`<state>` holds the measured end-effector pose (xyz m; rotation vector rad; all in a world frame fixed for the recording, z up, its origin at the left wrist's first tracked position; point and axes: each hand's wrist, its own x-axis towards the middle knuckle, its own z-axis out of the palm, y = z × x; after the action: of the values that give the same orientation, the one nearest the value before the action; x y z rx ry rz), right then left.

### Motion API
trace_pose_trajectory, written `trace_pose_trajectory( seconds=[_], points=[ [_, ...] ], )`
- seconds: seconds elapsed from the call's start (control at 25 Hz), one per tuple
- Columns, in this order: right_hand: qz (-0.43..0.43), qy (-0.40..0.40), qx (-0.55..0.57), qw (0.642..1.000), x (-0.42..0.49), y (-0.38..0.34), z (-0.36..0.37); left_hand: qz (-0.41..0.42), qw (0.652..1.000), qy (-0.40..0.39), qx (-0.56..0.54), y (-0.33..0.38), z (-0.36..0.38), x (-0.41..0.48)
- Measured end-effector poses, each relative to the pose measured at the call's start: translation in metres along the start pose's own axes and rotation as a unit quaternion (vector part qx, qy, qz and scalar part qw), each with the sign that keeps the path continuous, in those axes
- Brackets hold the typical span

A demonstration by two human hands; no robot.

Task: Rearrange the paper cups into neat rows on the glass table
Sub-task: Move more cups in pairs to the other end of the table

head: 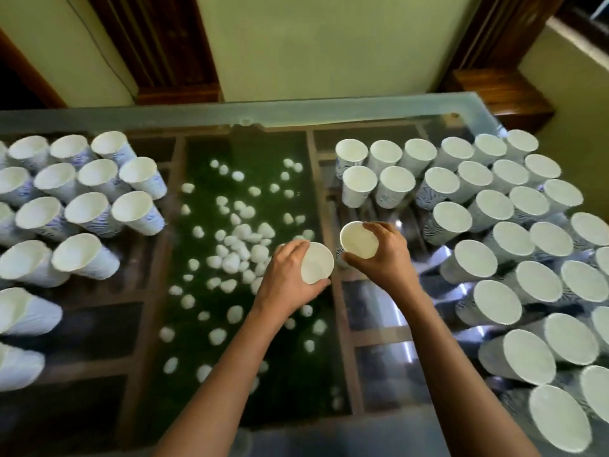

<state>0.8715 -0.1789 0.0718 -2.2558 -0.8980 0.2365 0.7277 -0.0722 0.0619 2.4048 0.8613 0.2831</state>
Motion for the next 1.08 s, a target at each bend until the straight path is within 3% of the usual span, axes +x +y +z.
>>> trace_pose_trajectory(
  seconds=[0.4,1.08],
  points=[
    [0.028,-0.002,-0.015,0.999,0.045,0.087,-0.055,0.008,1.000,-0.017,-0.010,0.075,0.064,0.089],
    [-0.002,-0.042,-0.059,0.997,0.059,0.093,-0.047,0.003,0.999,0.005,-0.045,0.070,0.068,0.104]
  ],
)
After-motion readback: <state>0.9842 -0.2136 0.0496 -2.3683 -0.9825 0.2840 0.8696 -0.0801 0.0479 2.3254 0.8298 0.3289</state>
